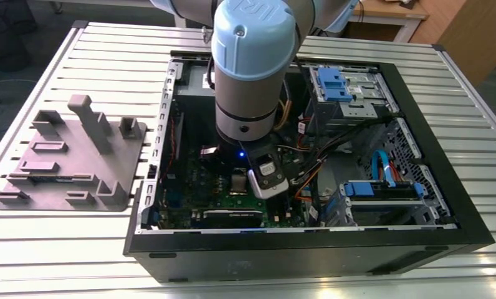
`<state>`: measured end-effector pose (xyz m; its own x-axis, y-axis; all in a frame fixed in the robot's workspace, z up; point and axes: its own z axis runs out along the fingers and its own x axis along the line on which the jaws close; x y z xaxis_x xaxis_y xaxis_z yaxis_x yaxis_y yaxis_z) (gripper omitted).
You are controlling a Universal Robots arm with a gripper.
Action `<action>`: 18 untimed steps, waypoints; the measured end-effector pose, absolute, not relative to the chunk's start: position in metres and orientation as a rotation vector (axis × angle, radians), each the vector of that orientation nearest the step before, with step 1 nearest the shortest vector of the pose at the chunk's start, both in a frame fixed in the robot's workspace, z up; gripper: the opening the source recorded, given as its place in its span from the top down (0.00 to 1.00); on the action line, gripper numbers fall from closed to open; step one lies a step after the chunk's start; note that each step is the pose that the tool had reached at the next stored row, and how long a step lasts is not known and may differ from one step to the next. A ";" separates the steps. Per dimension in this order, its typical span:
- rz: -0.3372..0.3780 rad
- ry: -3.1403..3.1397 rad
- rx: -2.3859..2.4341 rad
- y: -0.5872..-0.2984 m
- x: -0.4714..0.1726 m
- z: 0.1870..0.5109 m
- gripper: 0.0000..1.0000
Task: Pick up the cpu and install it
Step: 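Place the cpu into insertion slot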
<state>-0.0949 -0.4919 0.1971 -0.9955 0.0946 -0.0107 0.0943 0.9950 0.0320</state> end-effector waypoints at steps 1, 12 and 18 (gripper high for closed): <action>0.049 3.125 0.148 -0.492 -0.095 0.197 0.60; 0.049 3.125 0.164 -0.492 -0.094 0.193 0.54; 0.049 3.124 0.175 -0.491 -0.094 0.192 0.54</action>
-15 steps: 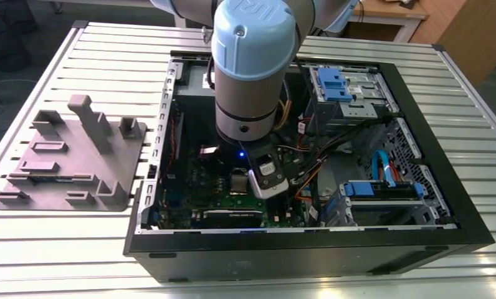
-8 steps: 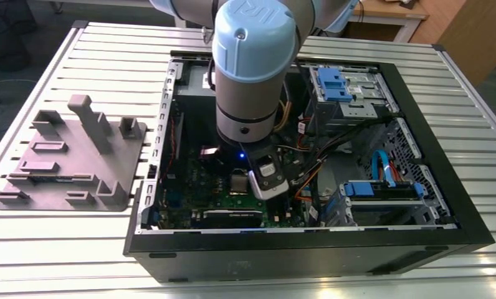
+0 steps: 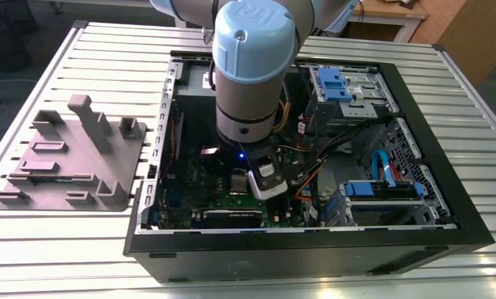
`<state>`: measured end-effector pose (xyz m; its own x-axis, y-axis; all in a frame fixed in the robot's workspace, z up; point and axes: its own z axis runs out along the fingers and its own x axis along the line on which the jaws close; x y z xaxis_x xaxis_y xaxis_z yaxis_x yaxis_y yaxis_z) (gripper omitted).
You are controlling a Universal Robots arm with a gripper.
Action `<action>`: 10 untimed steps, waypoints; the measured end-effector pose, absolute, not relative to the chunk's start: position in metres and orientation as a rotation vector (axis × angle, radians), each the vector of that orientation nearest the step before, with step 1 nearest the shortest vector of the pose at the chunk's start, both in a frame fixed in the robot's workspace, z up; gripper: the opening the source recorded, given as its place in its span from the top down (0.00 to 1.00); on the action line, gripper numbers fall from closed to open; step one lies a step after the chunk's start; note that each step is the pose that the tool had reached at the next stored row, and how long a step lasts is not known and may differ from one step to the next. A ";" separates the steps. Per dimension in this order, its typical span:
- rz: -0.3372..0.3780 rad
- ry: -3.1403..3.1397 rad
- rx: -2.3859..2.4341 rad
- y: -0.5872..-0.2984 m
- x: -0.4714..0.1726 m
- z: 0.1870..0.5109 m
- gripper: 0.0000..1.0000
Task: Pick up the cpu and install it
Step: 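Place the cpu into insertion slot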
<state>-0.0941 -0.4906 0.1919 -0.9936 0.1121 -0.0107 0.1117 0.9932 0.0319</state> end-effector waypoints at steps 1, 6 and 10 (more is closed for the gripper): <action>0.049 3.124 0.176 -0.491 -0.094 0.192 0.54; 0.049 3.124 0.177 -0.490 -0.094 0.191 0.54; 0.049 3.124 0.177 -0.490 -0.094 0.191 0.54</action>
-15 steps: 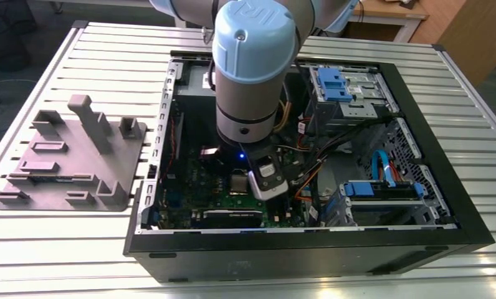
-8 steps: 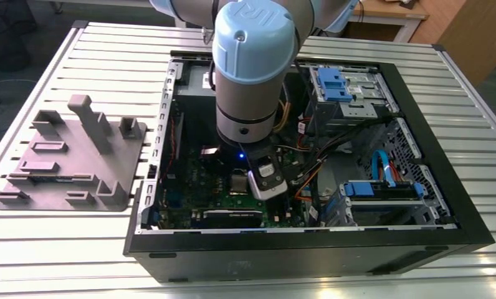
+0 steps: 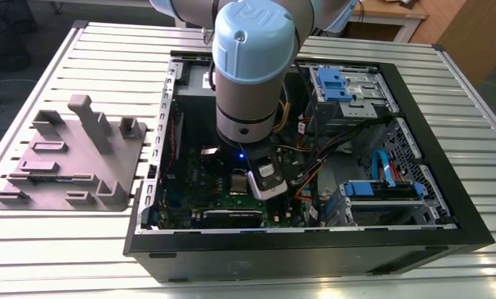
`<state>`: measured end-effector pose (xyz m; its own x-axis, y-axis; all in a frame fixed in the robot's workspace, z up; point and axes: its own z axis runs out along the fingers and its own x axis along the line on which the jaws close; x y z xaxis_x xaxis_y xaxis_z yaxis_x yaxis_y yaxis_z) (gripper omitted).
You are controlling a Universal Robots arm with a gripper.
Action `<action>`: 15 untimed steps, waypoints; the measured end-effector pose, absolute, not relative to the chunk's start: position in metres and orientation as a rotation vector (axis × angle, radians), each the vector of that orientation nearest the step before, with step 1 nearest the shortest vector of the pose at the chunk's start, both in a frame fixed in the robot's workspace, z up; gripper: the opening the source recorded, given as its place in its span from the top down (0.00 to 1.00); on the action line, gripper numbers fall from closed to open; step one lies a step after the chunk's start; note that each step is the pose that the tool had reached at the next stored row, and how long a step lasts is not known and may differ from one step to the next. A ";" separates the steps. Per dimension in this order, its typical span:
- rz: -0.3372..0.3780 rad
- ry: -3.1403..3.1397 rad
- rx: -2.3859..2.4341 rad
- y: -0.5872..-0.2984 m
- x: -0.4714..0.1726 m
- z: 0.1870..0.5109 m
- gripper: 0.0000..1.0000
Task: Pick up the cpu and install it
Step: 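Place the cpu into insertion slot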
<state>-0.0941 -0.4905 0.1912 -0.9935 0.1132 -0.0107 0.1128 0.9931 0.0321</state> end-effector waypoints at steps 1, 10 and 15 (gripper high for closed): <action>0.049 3.124 0.177 -0.490 -0.094 0.191 0.54; 0.049 3.124 0.177 -0.491 -0.094 0.191 0.59; 0.049 3.124 0.177 -0.491 -0.094 0.191 0.59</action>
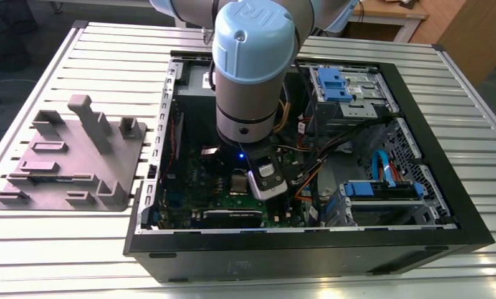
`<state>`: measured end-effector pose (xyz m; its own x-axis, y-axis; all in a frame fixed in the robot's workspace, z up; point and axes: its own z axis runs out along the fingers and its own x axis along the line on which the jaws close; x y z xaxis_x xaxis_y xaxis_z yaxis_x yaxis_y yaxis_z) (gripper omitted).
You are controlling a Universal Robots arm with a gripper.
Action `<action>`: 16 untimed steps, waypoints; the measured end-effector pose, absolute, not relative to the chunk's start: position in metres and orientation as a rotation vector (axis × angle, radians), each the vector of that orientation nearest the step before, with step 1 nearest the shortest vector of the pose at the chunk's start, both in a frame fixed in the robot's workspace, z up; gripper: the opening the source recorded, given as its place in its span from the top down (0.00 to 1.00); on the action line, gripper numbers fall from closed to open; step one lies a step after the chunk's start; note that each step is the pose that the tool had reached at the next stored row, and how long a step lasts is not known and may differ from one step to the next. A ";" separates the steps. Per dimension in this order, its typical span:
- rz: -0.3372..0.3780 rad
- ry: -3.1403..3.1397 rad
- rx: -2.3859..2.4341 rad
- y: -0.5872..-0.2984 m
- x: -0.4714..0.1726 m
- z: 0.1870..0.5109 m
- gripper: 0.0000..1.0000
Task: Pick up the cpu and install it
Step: 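Place the cpu into insertion slot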
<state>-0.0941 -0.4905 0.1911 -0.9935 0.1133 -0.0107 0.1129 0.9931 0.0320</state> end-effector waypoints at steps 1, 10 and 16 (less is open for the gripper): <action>0.049 3.124 0.177 -0.491 -0.094 0.191 0.59; 0.049 3.124 0.177 -0.491 -0.094 0.191 0.62; 0.049 3.124 0.177 -0.491 -0.094 0.191 0.62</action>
<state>-0.0941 -0.4905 0.1911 -0.9935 0.1134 -0.0107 0.1130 0.9931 0.0320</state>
